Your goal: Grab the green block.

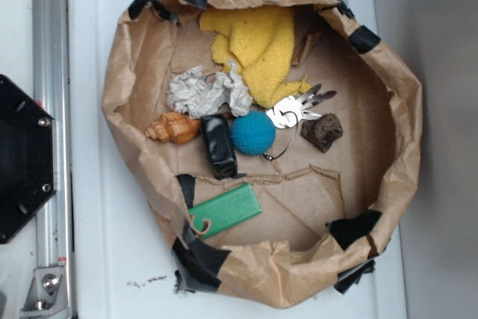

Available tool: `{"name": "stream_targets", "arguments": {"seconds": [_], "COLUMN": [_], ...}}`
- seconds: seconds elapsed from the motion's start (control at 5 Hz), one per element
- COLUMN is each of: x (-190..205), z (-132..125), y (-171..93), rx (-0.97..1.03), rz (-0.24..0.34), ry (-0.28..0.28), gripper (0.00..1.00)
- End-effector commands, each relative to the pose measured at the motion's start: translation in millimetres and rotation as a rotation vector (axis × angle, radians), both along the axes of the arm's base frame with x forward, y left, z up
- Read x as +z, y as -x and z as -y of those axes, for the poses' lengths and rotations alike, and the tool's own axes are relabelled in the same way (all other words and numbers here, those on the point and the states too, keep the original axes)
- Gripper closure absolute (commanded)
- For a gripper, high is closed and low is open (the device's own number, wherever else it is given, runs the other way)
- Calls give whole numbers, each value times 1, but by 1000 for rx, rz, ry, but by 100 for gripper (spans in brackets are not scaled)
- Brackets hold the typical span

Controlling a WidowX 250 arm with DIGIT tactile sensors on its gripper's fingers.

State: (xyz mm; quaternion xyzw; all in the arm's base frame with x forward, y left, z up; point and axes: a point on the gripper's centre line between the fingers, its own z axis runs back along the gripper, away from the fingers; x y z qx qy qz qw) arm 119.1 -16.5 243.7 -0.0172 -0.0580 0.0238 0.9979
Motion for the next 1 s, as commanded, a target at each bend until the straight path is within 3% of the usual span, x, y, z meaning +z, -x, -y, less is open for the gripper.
{"name": "stream_targets", "arguments": {"seconds": [0.0, 0.2, 0.4, 0.6, 0.8], "x": [0, -38, -58, -81, -89], "z": [0, -21, -32, -41, -34], "y": [0, -33, -62, -93, -114], "rx": [0, 63, 148, 354, 417], "rz": [0, -51, -25, 40, 13], "ry": [0, 13, 31, 119, 190], "gripper": [0, 0, 0, 0, 0]}}
